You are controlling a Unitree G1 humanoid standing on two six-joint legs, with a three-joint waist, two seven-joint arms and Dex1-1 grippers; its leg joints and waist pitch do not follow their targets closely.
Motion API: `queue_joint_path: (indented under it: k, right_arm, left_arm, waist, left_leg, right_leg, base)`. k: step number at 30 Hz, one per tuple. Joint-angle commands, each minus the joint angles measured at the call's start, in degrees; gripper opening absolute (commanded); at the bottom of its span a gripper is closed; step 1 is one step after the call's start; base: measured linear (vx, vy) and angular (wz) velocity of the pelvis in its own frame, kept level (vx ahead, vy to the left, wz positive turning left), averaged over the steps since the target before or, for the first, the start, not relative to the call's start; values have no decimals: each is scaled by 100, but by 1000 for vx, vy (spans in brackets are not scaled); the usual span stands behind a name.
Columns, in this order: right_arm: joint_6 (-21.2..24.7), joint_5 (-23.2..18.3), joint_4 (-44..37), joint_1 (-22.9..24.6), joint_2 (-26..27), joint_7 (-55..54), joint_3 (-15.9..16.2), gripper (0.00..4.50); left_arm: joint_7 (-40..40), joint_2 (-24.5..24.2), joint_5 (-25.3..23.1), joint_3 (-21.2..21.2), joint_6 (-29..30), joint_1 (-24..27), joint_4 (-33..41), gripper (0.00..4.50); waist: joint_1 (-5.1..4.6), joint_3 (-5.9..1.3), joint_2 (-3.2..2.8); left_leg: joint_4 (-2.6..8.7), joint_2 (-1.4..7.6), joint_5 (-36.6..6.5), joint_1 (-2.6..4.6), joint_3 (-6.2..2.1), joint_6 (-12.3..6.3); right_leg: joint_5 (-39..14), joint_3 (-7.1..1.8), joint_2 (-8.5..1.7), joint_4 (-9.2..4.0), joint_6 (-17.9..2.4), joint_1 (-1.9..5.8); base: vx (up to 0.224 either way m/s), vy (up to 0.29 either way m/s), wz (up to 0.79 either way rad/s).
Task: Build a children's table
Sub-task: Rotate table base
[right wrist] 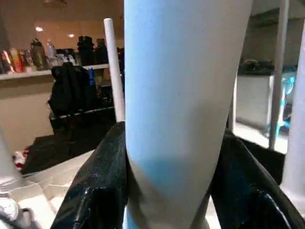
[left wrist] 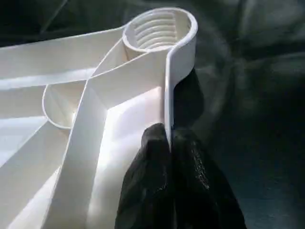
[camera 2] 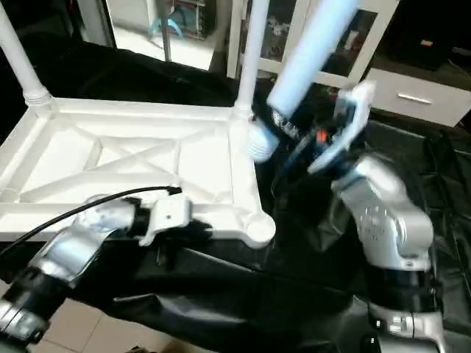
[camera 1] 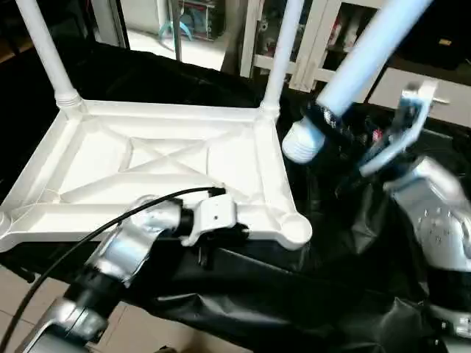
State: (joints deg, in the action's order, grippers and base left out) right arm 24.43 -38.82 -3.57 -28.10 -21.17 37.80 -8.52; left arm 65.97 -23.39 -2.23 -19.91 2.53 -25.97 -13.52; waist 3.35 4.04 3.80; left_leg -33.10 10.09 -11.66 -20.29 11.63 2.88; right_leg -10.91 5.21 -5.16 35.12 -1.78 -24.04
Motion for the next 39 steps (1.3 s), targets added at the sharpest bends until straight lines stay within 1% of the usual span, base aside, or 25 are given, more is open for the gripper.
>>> queue_joint_path:
  k: [1,3,4,5,6,7,8,9,10,11,13,14,15,16,18,19,21,23,28,29,31,34,37,38,39]
  right_arm:
    - [32,135,101,-50,-56,-61,-1,185]
    - [31,214,179,-78,-73,-117,32,185]
    - [31,214,179,-78,-73,-117,32,185]
    - [14,247,222,-96,-89,-109,53,185]
    - [3,296,285,-127,-109,-90,82,185]
    - [3,296,285,-127,-109,-90,82,185]
    - [80,334,338,-170,-158,-24,161,185]
    - [142,376,360,-189,-216,109,285,185]
    - [148,381,362,-191,-222,123,298,185]
    - [244,450,365,-213,-296,401,540,185]
    - [244,450,365,-213,-296,401,540,185]
    - [360,531,311,-254,-294,705,905,185]
    - [362,533,310,-256,-294,709,913,185]
    - [373,627,297,-310,-264,802,1107,185]
    - [370,650,289,-325,-254,820,1151,185]
    - [377,646,264,-359,-243,853,1194,185]
    - [414,614,192,-410,-242,899,1248,185]
    - [435,649,124,-431,-321,1007,1364,185]
    - [495,812,-4,-349,-468,1215,1578,185]
    - [590,807,-70,-299,-536,1282,1643,185]
    - [627,805,-80,-277,-554,1279,1645,185]
    - [629,798,-43,-290,-537,1193,1569,185]
    - [698,428,1,-511,-338,921,1033,185]
    - [744,276,-1,-596,-279,834,851,185]
    - [779,206,-8,-662,-284,807,757,185]
  left_arm:
    - [149,94,820,359,146,-15,596,45]
    - [280,25,1420,725,699,63,1047,61]
    - [280,25,1420,725,699,63,1047,68]
    - [254,8,1709,983,930,8,1181,92]
    - [171,15,2042,1341,1181,-117,1273,92]
    - [171,15,2042,1341,1181,-117,1273,101]
    - [-104,142,2409,1813,1274,-409,1112,104]
    - [-415,237,2547,2098,1410,-723,905,111]
    - [-447,247,2561,2127,1424,-756,884,111]
    - [-968,440,2768,2485,1691,-1292,562,119]
    - [-968,440,2768,2485,1691,-1292,562,133]
    - [-1350,847,3437,2691,2130,-1920,372,140]
    - [-1357,856,3453,2695,2140,-1932,369,153]
    - [-1394,1043,3604,2613,2329,-2189,313,163]
    - [-1372,1076,3557,2554,2347,-2235,296,184]
    - [-1391,1142,3458,2481,2407,-2304,240,184]
    - [-1488,1288,3465,2456,2635,-2397,144,197]
    - [-1613,1432,3548,2484,2812,-2460,96,228]
    - [-1838,1577,3818,2454,3080,-2499,192,255]
    - [-1813,1661,4084,2510,3214,-2479,313,274]
    - [-1698,1711,4348,2573,3395,-2451,445,278]
    - [-1531,1741,4621,2661,3642,-2413,587,311]
    - [-1287,1641,4902,2860,3877,-2336,496,331]
    - [-1213,1587,4964,2894,3900,-2299,454,345]
    - [-1132,1524,4987,2896,3915,-2257,433,355]
  waist:
    - [49,-422,7]
    - [98,-424,-39]
    - [104,-421,-36]
    - [112,-409,-26]
    - [132,-402,-32]
    - [132,-402,-32]
    - [154,-383,-28]
    - [169,-384,-8]
    - [184,-393,-14]
    - [199,-386,-2]
    - [231,-392,-6]
    - [235,-375,40]
    - [270,-405,22]
    - [287,-414,54]
    - [301,-431,64]
    - [301,-431,64]
    - [337,-454,73]
    - [355,-460,78]
    - [357,-452,68]
    - [366,-453,60]
    - [361,-453,60]
    - [357,-451,56]
    - [353,-445,58]
    - [358,-447,50]
    - [351,-452,50]
  left_leg:
    - [303,357,-64,54,-120,-456]
    - [301,356,-124,70,-117,-358]
    - [298,363,-152,62,-119,-317]
    - [297,350,-273,63,-108,-276]
    - [298,336,-374,59,-108,-221]
    - [298,336,-374,59,-108,-221]
    - [303,333,-560,58,-126,-161]
    - [295,317,-678,59,-121,-84]
    - [284,304,-706,60,-119,-45]
    - [284,304,-754,56,-129,-16]
    - [271,306,-798,74,-146,-17]
    - [281,308,-791,27,-152,-9]
    - [260,311,-714,49,-159,13]
    - [262,325,-559,29,-169,-13]
    - [245,322,-343,21,-166,-106]
    - [245,322,-343,21,-166,-106]
    - [214,299,-66,5,-154,-241]
    - [202,298,-44,-5,-159,-284]
    - [198,308,-126,-13,-165,-306]
    - [196,311,-177,-2,-165,-279]
    - [198,312,-181,-8,-168,-272]
    - [198,318,-205,-5,-165,-250]
    - [200,299,-252,-12,-161,-241]
    - [204,303,-286,12,-162,-207]
    - [204,300,-257,3,-167,-194]
  right_leg:
    - [-25,-387,-416,-254,-1432,370]
    - [78,-376,-407,-238,-1577,353]
    - [95,-374,-405,-230,-1596,361]
    - [8,-372,-386,-239,-1570,358]
    - [-142,-370,-391,-245,-1533,364]
    - [-142,-370,-391,-245,-1533,364]
    - [-522,-372,-394,-304,-1377,366]
    - [-738,-371,-396,-327,-1314,371]
    - [-789,-369,-392,-324,-1291,380]
    - [-892,-367,-393,-337,-1226,374]
    - [-938,-361,-401,-346,-1183,371]
    - [-1122,-360,-416,-351,-1076,398]
    - [-1063,-357,-435,-342,-1107,390]
    - [-863,-354,-433,-315,-1144,402]
    - [-526,-356,-417,-273,-1161,406]
    - [-526,-356,-417,-273,-1161,406]
    - [-169,-360,-412,-239,-1197,431]
    - [-110,-354,-418,-229,-1236,441]
    - [-187,-342,-416,-237,-1257,438]
    - [-239,-343,-415,-243,-1254,439]
    - [-227,-343,-413,-236,-1260,448]
    - [-212,-341,-416,-235,-1313,440]
    - [-369,-342,-412,-259,-1271,438]
    - [-502,-335,-400,-266,-1237,421]
    - [-482,-335,-397,-253,-1212,428]
  base:
    - [0,0,0]
    - [0,0,0]
    - [0,0,0]
    - [0,0,0]
    - [0,0,0]
    - [0,0,0]
    - [0,0,0]
    - [0,0,0]
    - [0,0,0]
    - [-51,-8,5]
    - [0,0,0]
    - [0,0,0]
    - [0,0,0]
    - [0,0,0]
    - [0,0,0]
    - [0,0,0]
    - [0,0,0]
    - [0,0,0]
    - [0,0,0]
    - [0,0,0]
    - [0,0,0]
    - [0,0,0]
    - [0,0,0]
    - [0,0,0]
    - [0,0,0]
